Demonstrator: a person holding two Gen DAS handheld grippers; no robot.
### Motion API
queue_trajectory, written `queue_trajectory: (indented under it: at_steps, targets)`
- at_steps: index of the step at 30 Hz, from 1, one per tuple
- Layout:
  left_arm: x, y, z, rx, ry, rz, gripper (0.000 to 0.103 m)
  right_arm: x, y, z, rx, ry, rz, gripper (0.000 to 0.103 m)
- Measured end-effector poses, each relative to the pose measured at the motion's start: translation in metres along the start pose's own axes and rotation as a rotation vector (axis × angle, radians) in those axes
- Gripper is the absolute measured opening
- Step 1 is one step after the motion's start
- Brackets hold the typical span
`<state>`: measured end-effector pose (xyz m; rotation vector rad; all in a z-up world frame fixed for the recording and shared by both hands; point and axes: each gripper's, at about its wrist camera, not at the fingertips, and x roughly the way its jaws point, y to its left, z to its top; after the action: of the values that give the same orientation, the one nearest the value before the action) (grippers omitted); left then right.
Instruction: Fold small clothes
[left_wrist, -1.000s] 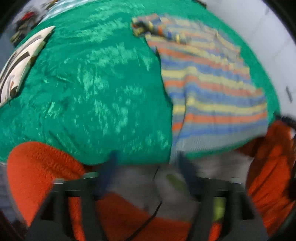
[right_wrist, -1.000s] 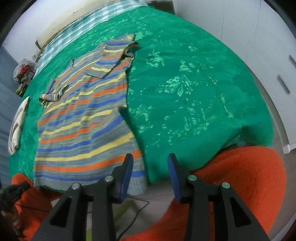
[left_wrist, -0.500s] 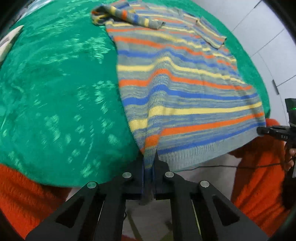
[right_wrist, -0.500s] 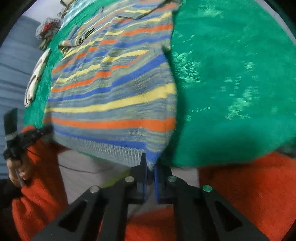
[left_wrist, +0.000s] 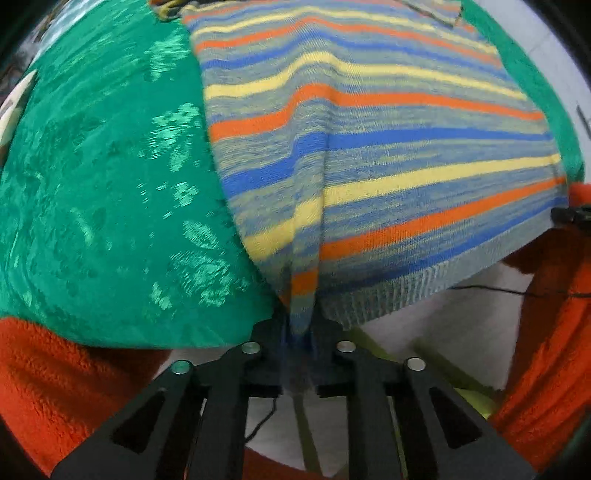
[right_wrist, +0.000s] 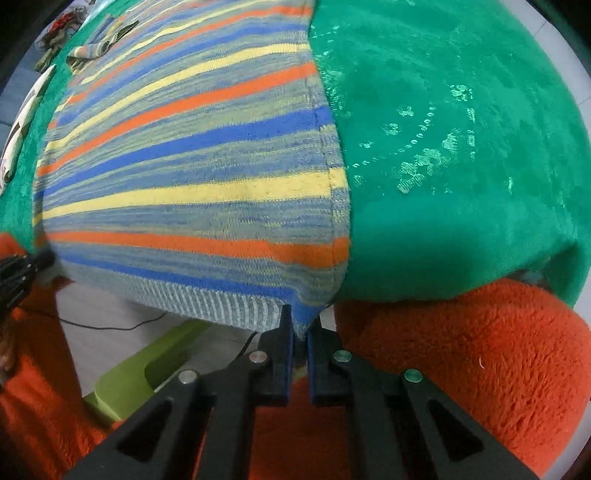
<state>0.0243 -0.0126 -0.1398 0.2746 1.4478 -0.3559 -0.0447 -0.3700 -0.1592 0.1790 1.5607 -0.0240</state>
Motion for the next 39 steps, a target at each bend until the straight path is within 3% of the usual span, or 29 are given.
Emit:
queue_trajectory:
  at_steps: [1, 2, 3, 5, 9, 11, 13, 16, 17, 18, 19, 20, 22, 24, 26, 28, 29, 30, 31, 32, 33, 36, 39]
  targets:
    - [-0.005, 0.004, -0.003, -0.019, -0.007, -0.01, 0.028, -0.003, 0.003, -0.002, 0.0, -0.004, -0.006, 0.01]
    - [-0.018, 0.016, -0.009, -0.045, -0.022, -0.011, 0.042, -0.011, -0.004, -0.008, 0.004, -0.008, -0.011, 0.019]
    - [-0.03, 0.024, -0.012, -0.067, -0.053, -0.011, 0.049, -0.02, -0.007, -0.01, 0.009, -0.027, -0.008, 0.029]
    - [-0.057, 0.045, -0.008, -0.112, -0.142, -0.012, 0.051, -0.04, -0.014, -0.012, 0.024, -0.077, 0.007, 0.035]
    - [-0.078, 0.083, 0.031, -0.165, -0.302, -0.028, 0.067, -0.088, -0.027, 0.01, 0.043, -0.255, 0.06, 0.036]
    - [-0.061, 0.084, 0.061, -0.139, -0.315, -0.08, 0.067, -0.096, -0.026, 0.036, 0.033, -0.335, 0.117, 0.042]
    - [-0.033, 0.07, 0.083, -0.106, -0.275, -0.122, 0.067, -0.089, -0.021, 0.067, 0.028, -0.396, 0.165, 0.048]
    - [0.001, 0.048, 0.098, -0.041, -0.222, -0.09, 0.053, -0.05, -0.02, 0.111, 0.046, -0.387, 0.213, 0.048]
    - [0.008, 0.041, 0.098, -0.023, -0.232, -0.08, 0.03, -0.037, -0.017, 0.121, 0.045, -0.357, 0.226, 0.048]
    - [0.008, 0.038, 0.097, -0.014, -0.244, -0.066, 0.003, -0.02, -0.011, 0.13, 0.025, -0.312, 0.237, 0.039]
    - [0.007, 0.035, 0.097, -0.003, -0.239, -0.041, 0.004, -0.015, -0.007, 0.132, 0.005, -0.309, 0.2, 0.028]
    - [0.004, 0.034, 0.095, -0.008, -0.247, 0.004, 0.003, -0.016, 0.001, 0.131, -0.021, -0.313, 0.13, 0.005]
    - [0.0, 0.039, 0.091, -0.035, -0.262, 0.054, 0.003, -0.019, 0.003, 0.13, 0.011, -0.307, 0.073, 0.005]
    - [0.004, 0.042, 0.089, -0.056, -0.26, 0.058, 0.003, -0.024, 0.003, 0.125, 0.029, -0.323, 0.003, 0.004]
    - [0.009, 0.032, 0.089, -0.034, -0.257, 0.105, 0.004, -0.013, 0.002, 0.127, 0.028, -0.308, -0.026, 0.005]
    - [0.012, 0.027, 0.092, -0.02, -0.262, 0.157, 0.011, -0.009, 0.011, 0.131, 0.001, -0.325, -0.071, 0.005]
    - [0.01, 0.029, 0.09, -0.035, -0.261, 0.16, 0.021, -0.01, 0.014, 0.132, 0.0, -0.331, -0.077, 0.006]
    - [0.006, 0.035, 0.086, -0.066, -0.258, 0.158, 0.045, -0.013, 0.013, 0.131, 0.002, -0.334, -0.057, 0.013]
    - [0.003, 0.042, 0.083, -0.101, -0.257, 0.166, 0.058, -0.016, 0.01, 0.13, 0.005, -0.333, -0.045, 0.021]
    - [-0.005, 0.055, 0.073, -0.151, -0.266, 0.187, 0.073, -0.02, 0.008, 0.126, 0.006, -0.329, -0.057, 0.041]
    - [-0.013, 0.064, 0.068, -0.186, -0.286, 0.197, 0.073, -0.027, 0.004, 0.122, 0.001, -0.332, -0.092, 0.05]
    - [-0.038, 0.084, 0.05, -0.268, -0.363, 0.2, 0.074, -0.062, 0.01, 0.12, -0.099, -0.391, -0.173, 0.05]
    - [-0.047, 0.087, 0.048, -0.339, -0.434, 0.196, 0.081, -0.089, 0.038, 0.142, -0.235, -0.453, -0.16, 0.056]
